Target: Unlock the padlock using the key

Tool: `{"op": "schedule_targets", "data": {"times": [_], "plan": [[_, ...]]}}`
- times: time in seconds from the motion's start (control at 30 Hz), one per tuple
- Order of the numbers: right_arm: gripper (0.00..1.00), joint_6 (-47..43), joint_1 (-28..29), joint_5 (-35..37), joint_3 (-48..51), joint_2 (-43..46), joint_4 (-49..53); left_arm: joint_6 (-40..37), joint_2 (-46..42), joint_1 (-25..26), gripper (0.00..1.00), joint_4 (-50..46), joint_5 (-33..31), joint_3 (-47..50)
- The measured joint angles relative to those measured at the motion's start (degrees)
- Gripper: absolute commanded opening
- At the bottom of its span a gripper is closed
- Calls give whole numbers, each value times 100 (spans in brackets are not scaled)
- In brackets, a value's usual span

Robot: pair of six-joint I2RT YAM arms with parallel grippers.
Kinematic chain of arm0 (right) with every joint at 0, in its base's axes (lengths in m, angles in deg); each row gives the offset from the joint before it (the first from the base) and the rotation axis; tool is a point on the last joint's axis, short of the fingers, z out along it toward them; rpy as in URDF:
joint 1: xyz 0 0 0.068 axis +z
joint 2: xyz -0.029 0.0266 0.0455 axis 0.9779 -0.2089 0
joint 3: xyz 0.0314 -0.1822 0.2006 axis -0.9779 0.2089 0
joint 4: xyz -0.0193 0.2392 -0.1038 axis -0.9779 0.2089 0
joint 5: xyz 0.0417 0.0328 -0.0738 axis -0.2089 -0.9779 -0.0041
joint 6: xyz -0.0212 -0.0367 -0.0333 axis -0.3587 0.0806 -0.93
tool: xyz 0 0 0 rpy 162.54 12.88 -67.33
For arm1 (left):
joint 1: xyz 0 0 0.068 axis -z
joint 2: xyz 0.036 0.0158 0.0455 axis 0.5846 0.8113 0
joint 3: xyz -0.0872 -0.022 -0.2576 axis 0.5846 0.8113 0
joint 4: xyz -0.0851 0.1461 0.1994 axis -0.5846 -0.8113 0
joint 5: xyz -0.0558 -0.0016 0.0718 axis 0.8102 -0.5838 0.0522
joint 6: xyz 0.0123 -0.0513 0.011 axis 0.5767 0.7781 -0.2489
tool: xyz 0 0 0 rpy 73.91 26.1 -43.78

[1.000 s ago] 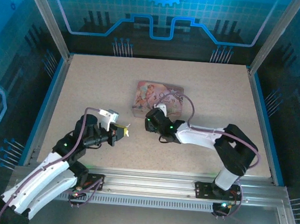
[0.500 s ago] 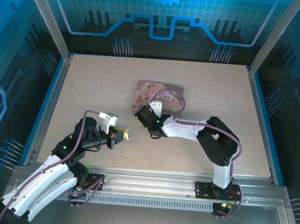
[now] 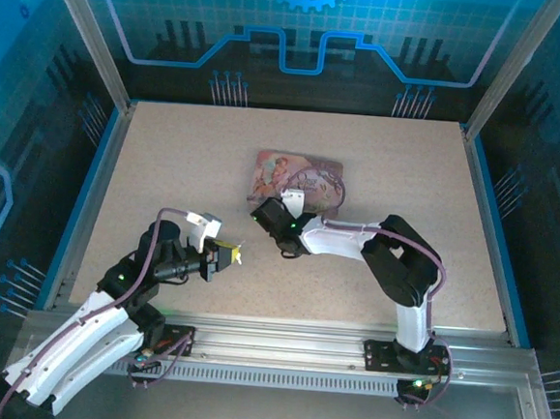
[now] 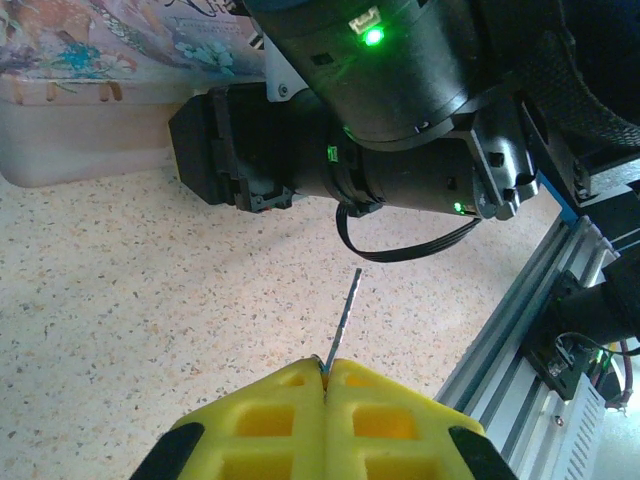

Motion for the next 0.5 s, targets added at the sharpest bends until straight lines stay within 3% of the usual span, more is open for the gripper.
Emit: {"op": "schedule_targets", "data": {"times": [0.23,0.5], "plan": [[33,-48,-105,-50,0,-131,-146,-2,-7,0,0,7,9,0],[14,-225,-214,-260,13,-107,-271,-4,2,0,0,42,31,11]]}}
